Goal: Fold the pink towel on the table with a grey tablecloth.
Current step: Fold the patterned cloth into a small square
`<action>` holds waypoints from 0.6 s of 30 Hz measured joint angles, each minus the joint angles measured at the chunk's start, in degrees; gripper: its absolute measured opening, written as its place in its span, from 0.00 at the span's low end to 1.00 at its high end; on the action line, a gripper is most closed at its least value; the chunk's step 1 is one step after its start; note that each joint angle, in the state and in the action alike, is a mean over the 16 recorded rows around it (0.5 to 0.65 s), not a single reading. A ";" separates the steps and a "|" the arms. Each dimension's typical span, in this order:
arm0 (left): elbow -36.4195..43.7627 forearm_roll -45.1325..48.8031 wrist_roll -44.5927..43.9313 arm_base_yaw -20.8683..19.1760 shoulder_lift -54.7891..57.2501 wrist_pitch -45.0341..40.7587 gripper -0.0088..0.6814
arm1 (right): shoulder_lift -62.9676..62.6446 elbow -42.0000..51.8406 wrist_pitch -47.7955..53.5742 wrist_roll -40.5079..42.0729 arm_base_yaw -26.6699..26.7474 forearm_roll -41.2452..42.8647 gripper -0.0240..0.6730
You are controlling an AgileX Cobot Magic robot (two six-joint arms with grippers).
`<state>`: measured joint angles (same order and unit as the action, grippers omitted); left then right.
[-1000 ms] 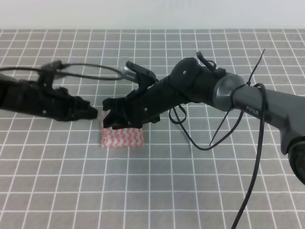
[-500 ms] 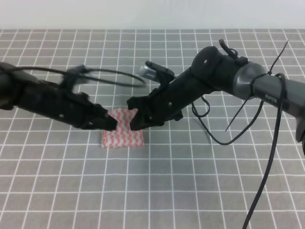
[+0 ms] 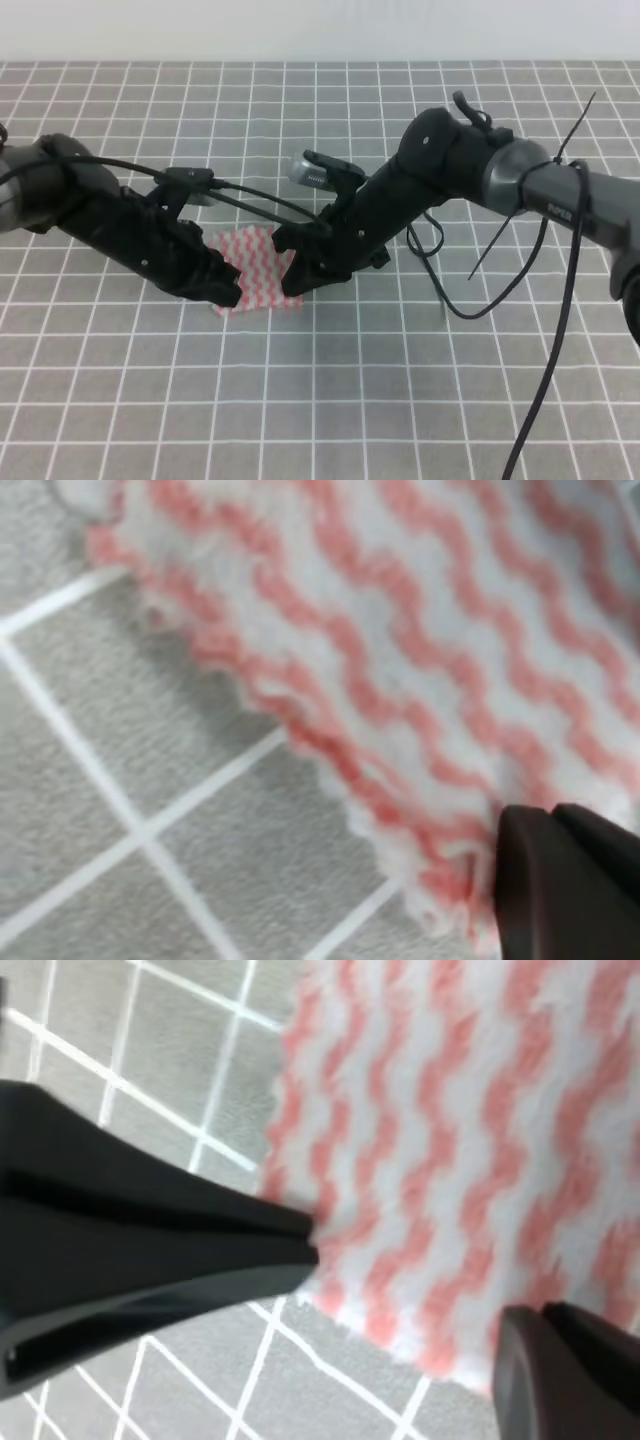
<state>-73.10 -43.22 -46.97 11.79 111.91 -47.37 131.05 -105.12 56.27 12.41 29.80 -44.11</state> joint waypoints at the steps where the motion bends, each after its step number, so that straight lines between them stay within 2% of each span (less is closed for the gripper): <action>1: -0.15 0.57 0.29 0.00 0.00 0.19 0.01 | 0.15 -0.01 0.00 -0.01 0.00 0.22 0.01; 18: -7.66 2.44 1.40 -0.08 0.07 3.41 0.01 | 0.16 -2.67 -1.27 -0.61 0.00 1.93 0.01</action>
<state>-80.76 -40.79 -45.58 11.70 111.97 -43.96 131.21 -107.79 54.99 11.79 29.80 -42.18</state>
